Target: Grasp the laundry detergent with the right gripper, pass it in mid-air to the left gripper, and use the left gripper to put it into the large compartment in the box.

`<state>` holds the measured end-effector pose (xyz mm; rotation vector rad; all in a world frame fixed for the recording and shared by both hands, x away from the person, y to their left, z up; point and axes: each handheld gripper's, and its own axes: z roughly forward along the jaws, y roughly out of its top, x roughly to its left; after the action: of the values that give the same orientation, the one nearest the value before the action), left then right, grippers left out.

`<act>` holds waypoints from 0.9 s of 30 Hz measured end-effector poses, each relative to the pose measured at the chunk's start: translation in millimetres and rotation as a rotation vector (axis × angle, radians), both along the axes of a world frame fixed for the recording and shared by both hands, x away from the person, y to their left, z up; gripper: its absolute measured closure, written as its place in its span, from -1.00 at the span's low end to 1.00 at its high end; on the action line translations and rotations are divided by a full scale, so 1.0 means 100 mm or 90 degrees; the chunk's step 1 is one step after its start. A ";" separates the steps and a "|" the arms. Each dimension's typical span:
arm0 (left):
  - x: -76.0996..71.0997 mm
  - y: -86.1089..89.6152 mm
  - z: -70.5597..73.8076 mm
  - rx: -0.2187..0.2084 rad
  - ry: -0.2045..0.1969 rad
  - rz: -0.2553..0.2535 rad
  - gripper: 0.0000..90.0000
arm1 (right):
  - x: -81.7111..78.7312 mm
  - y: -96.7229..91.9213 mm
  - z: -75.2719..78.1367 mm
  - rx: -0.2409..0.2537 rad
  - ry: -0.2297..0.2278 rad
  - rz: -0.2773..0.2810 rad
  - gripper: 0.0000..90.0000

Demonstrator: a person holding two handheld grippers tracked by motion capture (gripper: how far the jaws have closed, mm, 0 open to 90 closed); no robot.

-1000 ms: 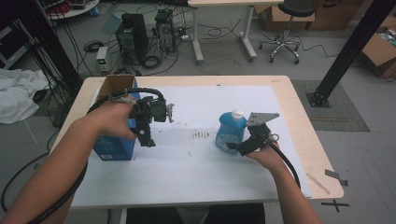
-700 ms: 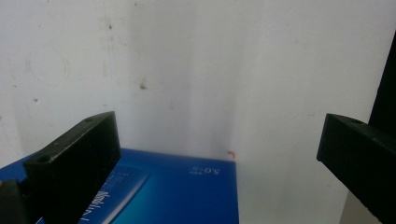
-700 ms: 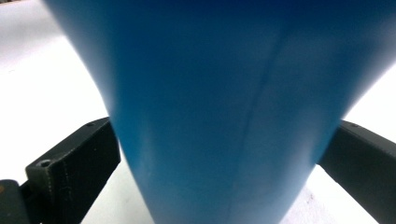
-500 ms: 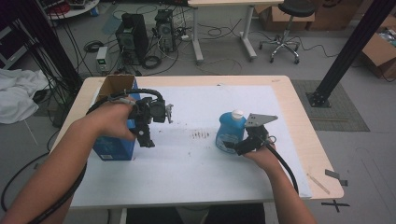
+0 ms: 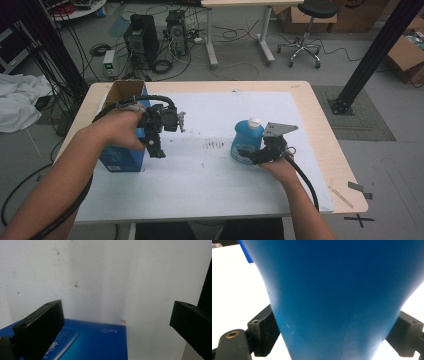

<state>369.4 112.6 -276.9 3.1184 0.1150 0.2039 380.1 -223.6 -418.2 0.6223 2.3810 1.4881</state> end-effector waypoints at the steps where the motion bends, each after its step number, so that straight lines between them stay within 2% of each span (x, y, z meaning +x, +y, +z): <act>1: 0.00 0.00 0.00 0.000 -0.002 0.000 -1.00 | 0.00 0.00 0.00 0.001 0.001 0.001 -0.69; 27: 0.00 0.00 0.01 0.004 -0.003 0.001 -1.00 | 0.00 -0.06 -0.05 0.028 0.004 0.005 -0.29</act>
<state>369.6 112.8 -276.1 3.1240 0.1178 0.2113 380.2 -229.4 -423.4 0.6296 2.3643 1.5489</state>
